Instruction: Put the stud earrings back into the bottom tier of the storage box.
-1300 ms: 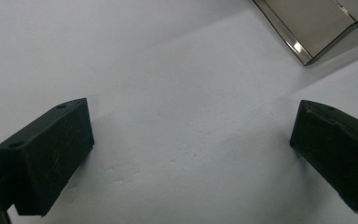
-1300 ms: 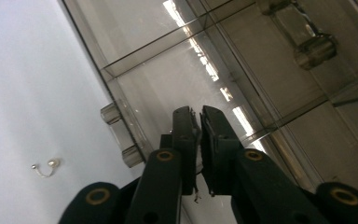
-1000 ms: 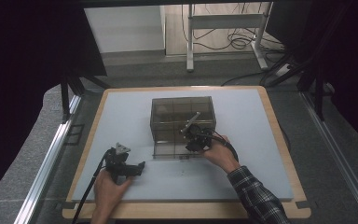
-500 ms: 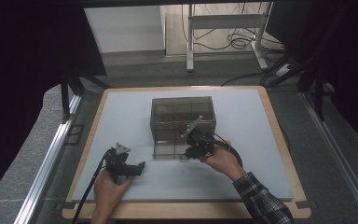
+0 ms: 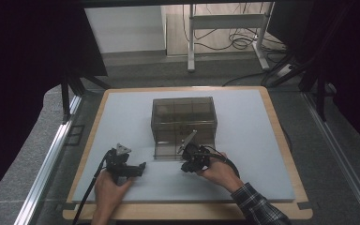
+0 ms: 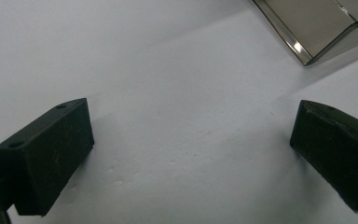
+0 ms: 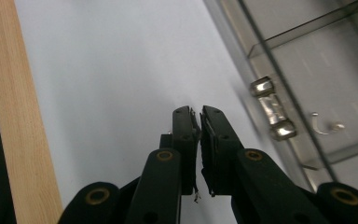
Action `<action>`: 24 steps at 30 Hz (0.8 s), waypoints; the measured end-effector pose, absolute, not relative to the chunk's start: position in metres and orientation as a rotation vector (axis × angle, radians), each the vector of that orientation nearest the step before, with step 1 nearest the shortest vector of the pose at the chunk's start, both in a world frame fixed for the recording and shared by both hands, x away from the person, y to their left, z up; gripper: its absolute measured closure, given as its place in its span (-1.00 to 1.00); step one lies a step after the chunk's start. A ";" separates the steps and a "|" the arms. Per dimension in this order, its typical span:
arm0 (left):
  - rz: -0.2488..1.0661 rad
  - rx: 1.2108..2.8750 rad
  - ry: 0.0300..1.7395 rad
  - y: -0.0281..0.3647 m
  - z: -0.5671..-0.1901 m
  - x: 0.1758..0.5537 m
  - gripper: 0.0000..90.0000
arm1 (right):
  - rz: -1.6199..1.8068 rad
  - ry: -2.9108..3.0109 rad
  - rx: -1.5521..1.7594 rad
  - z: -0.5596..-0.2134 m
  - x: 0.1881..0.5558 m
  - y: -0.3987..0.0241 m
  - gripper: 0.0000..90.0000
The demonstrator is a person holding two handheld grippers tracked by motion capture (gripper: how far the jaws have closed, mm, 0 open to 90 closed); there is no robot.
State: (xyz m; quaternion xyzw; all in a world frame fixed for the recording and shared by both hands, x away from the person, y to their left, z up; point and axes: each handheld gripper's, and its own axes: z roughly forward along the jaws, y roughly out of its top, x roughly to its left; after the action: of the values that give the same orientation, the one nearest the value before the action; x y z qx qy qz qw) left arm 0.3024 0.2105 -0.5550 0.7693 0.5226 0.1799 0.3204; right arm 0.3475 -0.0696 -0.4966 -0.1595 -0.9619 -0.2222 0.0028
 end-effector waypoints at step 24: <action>0.473 2.022 1.373 0.211 -0.555 0.302 -1.00 | -0.652 -3.043 -0.493 -0.506 0.345 -0.061 0.90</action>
State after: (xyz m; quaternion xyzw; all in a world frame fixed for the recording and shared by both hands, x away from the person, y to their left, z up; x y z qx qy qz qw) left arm 0.3024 0.2106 -0.5550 0.7693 0.5225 0.1799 0.3205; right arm 0.3451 -0.0614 -0.5058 -0.1564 -0.9657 -0.2070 -0.0047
